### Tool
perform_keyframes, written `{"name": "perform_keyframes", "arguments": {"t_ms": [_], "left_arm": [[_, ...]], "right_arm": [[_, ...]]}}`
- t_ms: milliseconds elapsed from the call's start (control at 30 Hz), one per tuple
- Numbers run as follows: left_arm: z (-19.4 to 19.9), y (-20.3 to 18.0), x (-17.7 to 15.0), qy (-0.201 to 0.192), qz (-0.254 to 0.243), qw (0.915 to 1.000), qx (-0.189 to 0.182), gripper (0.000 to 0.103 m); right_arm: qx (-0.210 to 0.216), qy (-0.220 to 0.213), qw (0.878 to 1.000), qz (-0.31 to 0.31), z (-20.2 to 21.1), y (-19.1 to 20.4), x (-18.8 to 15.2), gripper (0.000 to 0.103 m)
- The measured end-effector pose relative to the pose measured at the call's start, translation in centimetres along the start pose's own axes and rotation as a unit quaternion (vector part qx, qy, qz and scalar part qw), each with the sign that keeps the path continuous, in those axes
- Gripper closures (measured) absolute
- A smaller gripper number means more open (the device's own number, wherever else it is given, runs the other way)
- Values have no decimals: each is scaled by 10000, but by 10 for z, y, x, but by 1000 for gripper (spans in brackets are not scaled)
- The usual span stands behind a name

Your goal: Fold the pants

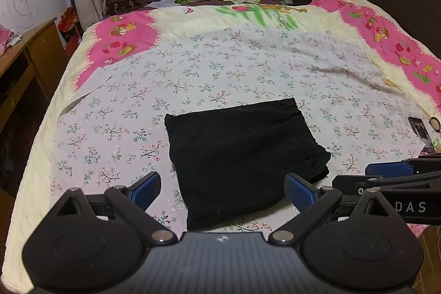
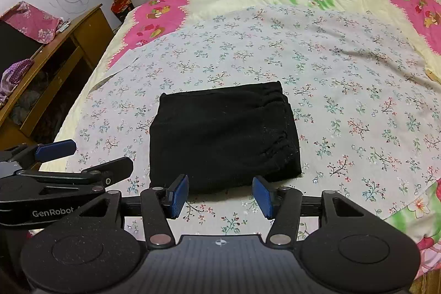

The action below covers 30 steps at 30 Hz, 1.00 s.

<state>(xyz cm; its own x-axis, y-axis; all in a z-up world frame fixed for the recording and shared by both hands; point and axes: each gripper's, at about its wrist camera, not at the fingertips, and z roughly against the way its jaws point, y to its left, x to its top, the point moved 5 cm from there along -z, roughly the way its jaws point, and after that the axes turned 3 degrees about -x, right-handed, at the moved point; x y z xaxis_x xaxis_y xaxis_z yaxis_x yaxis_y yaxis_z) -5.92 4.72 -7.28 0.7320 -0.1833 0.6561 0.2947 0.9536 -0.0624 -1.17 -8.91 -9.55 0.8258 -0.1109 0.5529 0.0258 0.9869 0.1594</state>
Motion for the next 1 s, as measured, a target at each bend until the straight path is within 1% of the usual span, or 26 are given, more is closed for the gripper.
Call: {"name": "perform_keyframes", "arguments": {"t_ms": [1000], "left_arm": [[2, -4, -8, 122, -57, 9998, -134, 0]], "right_arm": [[-161, 123, 9998, -8, -1, -1, -6, 66]]}}
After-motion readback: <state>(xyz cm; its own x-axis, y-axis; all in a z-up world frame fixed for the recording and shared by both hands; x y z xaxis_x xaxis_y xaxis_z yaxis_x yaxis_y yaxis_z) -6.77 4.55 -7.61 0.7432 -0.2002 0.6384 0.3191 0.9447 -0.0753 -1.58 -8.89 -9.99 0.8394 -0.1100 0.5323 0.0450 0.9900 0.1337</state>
